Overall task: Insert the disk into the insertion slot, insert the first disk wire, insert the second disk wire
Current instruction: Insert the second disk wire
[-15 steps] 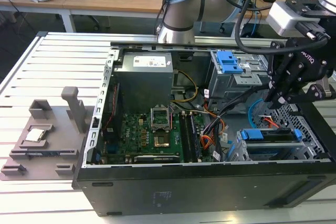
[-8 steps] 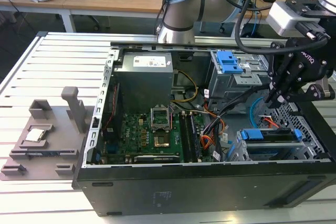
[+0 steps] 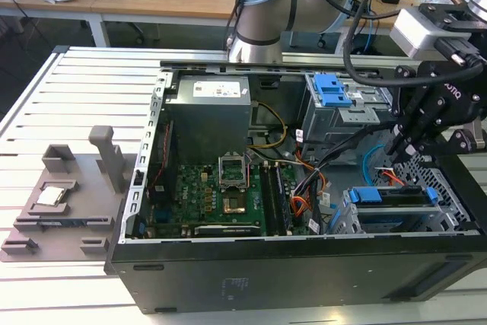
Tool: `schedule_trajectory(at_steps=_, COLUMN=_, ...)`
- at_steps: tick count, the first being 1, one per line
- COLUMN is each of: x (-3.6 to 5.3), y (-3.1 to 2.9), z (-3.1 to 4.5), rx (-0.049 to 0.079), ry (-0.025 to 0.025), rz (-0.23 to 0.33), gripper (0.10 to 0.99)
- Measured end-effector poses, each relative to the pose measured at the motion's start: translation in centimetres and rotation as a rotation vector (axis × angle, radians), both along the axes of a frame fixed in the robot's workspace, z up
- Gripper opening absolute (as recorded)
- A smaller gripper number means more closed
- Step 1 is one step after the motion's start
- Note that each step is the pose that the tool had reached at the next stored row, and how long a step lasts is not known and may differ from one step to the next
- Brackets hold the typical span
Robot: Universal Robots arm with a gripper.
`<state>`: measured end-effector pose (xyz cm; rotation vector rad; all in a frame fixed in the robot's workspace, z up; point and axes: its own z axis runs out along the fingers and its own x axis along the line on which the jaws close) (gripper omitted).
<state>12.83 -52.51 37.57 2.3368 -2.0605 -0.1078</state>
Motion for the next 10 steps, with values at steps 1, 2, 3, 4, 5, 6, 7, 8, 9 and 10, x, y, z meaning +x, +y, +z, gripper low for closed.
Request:
schedule_trajectory(at_steps=1, x=0.0, y=-0.52, z=0.0, rx=0.0, ry=0.0, rz=0.0, gripper=0.161)
schedule_trajectory(at_steps=2, x=0.0, y=-0.84, z=-0.01, rx=0.0, ry=0.0, rz=0.0, gripper=0.161)
schedule_trajectory(at_steps=3, x=0.0, y=-1.07, z=-0.01, rx=0.0, ry=0.0, rz=0.0, gripper=0.161)
schedule_trajectory(at_steps=4, x=0.0, y=-1.17, z=-0.02, rx=0.0, ry=0.0, rz=0.0, gripper=0.161)
schedule_trajectory(at_steps=5, x=0.0, y=-1.38, z=-0.02, rx=0.0, ry=0.0, rz=0.0, gripper=0.161)
schedule_trajectory(at_steps=6, x=0.0, y=-1.39, z=-0.01, rx=0.0, ry=0.0, rz=0.0, gripper=0.161)
schedule_trajectory(at_steps=7, x=0.0, y=-1.4, z=-0.02, rx=0.0, ry=0.0, rz=-0.006, gripper=0.161)
schedule_trajectory(at_steps=8, x=0.0, y=-1.4, z=-0.11, rx=0.0, ry=0.0, rz=-0.053, gripper=0.161)
schedule_trajectory(at_steps=9, x=0.0, y=-1.4, z=-0.17, rx=0.0, ry=0.0, rz=-0.092, gripper=0.161)
schedule_trajectory(at_steps=10, x=0.0, y=-1.4, z=-0.19, rx=0.0, ry=0.0001, rz=-0.108, gripper=0.161)
